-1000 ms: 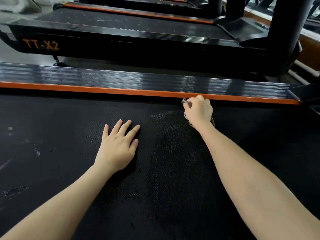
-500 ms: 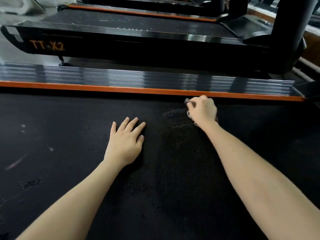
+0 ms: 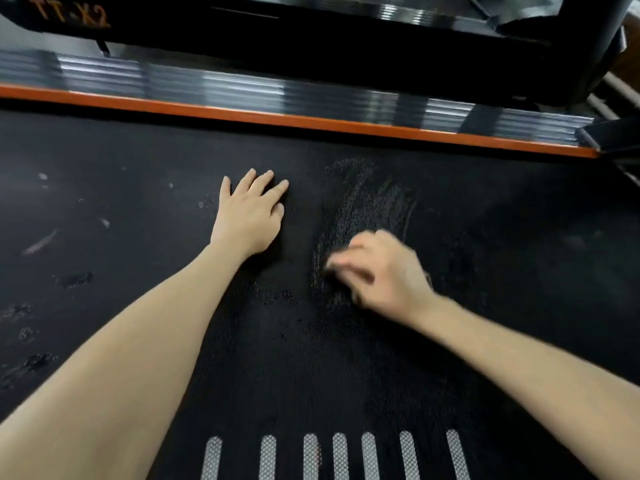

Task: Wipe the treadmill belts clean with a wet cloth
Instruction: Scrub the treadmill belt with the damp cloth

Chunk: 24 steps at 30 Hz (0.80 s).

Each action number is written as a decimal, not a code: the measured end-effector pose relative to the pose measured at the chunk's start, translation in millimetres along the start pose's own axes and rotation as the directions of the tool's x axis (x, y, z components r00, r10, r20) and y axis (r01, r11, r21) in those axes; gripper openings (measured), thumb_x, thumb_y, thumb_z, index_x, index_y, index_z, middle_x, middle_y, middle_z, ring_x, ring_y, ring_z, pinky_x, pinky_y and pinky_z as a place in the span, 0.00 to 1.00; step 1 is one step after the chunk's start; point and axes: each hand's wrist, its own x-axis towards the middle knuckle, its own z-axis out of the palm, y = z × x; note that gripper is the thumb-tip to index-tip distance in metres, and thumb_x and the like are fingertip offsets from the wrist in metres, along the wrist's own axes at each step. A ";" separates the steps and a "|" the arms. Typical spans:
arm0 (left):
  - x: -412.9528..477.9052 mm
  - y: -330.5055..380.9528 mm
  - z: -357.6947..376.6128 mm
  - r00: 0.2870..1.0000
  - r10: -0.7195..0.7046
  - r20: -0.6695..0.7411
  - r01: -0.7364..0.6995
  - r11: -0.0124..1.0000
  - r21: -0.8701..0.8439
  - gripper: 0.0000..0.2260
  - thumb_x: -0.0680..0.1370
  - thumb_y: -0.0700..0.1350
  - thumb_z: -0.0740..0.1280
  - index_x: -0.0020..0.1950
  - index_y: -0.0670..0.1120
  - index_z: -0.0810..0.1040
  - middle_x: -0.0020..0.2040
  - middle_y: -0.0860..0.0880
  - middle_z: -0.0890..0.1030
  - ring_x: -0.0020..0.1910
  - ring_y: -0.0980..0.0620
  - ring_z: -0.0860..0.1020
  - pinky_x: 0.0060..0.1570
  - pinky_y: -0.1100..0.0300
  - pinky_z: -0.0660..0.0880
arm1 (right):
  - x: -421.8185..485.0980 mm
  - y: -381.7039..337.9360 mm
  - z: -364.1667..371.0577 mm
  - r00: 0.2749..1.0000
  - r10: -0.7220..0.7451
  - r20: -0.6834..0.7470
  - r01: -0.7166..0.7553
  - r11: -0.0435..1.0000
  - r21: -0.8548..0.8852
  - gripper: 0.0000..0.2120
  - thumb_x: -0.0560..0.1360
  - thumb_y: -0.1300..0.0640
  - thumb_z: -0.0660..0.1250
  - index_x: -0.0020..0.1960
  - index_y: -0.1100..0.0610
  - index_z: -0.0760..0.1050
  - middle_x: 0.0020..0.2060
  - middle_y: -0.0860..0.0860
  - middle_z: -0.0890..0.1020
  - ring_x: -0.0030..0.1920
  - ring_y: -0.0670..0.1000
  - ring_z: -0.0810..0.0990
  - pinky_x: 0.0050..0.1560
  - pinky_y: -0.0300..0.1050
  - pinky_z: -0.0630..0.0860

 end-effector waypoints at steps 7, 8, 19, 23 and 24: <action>0.4 -0.1 -0.2 1.000 -0.005 -0.007 0.005 1.000 -0.010 0.21 0.82 0.49 0.52 0.75 0.54 0.61 0.77 0.49 0.58 0.76 0.47 0.51 0.73 0.43 0.44 | 28.4 -7.3 23.6 0.951 0.274 -0.142 -0.289 0.952 -0.097 0.10 0.75 0.50 0.65 0.51 0.50 0.83 0.45 0.51 0.80 0.45 0.56 0.75 0.42 0.46 0.72; 0.1 0.8 -0.9 1.000 -0.006 -0.006 0.006 1.000 -0.009 0.20 0.82 0.49 0.52 0.75 0.54 0.61 0.77 0.49 0.58 0.76 0.47 0.51 0.73 0.43 0.44 | 4.3 -28.7 19.1 0.976 0.187 -0.111 -0.194 0.980 -0.048 0.10 0.74 0.49 0.65 0.49 0.51 0.83 0.43 0.51 0.80 0.42 0.55 0.75 0.40 0.47 0.73; -81.1 15.2 -44.5 0.952 0.197 -0.234 -0.204 0.979 -0.004 0.19 0.77 0.49 0.59 0.65 0.43 0.75 0.64 0.43 0.76 0.66 0.40 0.70 0.70 0.43 0.57 | -141.3 -77.1 -38.4 0.994 -0.103 0.038 0.099 0.989 0.109 0.09 0.75 0.53 0.69 0.49 0.57 0.84 0.45 0.54 0.80 0.39 0.55 0.75 0.38 0.51 0.75; -163.1 -13.1 -51.4 0.962 0.264 -0.074 -0.256 0.961 0.107 0.23 0.78 0.54 0.52 0.66 0.45 0.75 0.68 0.42 0.73 0.69 0.40 0.67 0.71 0.41 0.53 | -143.9 -80.7 -40.1 0.994 -0.066 0.085 0.057 0.993 0.102 0.10 0.75 0.51 0.67 0.49 0.55 0.84 0.45 0.54 0.80 0.40 0.55 0.75 0.39 0.51 0.75; -179.9 -22.9 -52.2 0.968 0.246 -0.047 -0.239 0.963 0.122 0.24 0.78 0.55 0.51 0.66 0.45 0.75 0.68 0.42 0.73 0.70 0.39 0.66 0.71 0.40 0.53 | -142.8 -81.6 -41.1 0.996 -0.035 0.086 0.026 0.995 0.099 0.11 0.75 0.50 0.67 0.48 0.55 0.84 0.45 0.53 0.80 0.40 0.54 0.75 0.40 0.51 0.75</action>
